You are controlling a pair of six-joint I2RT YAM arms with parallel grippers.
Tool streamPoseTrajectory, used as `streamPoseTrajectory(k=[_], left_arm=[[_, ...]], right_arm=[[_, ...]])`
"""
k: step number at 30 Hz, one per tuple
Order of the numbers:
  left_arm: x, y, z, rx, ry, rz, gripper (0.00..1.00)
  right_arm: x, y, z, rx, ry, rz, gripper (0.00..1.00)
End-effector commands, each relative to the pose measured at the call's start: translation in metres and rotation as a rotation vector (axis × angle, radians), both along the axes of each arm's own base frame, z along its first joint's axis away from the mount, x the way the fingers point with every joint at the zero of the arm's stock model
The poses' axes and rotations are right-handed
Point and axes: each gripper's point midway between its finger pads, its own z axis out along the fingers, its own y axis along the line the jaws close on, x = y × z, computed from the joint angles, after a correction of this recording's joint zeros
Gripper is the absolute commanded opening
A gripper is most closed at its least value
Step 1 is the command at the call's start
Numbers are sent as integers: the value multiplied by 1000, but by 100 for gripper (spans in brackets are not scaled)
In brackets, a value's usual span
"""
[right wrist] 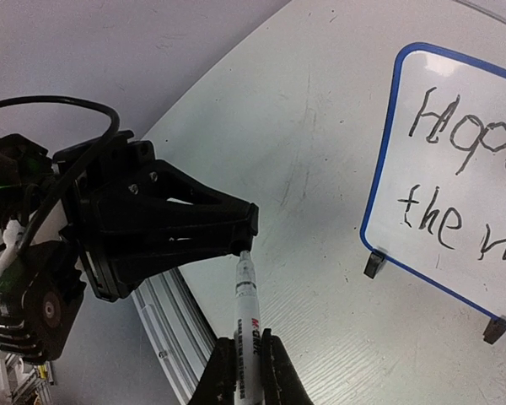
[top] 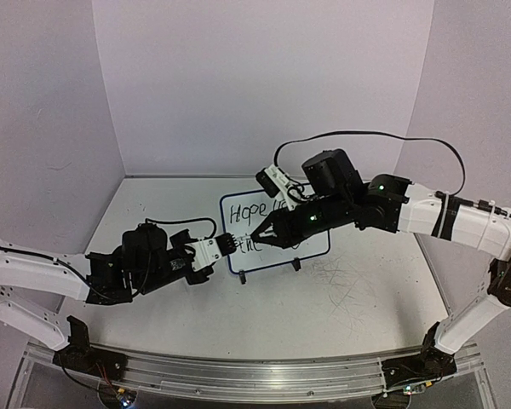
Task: Write a sentence on the whiteboard
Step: Insert the whiteboard marker without the cap into the pen cap.
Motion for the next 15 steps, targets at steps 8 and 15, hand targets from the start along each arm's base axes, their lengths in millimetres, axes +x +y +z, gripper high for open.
streamPoseTrajectory(k=[8,15], left_arm=[[1,-7,22,-45,-45,2,0],[-2,-13,37,-62,-66,-11,0]], right_arm=[[6,26,1,3,9,-6,0],[7,40,-17,-52,107,6,0]])
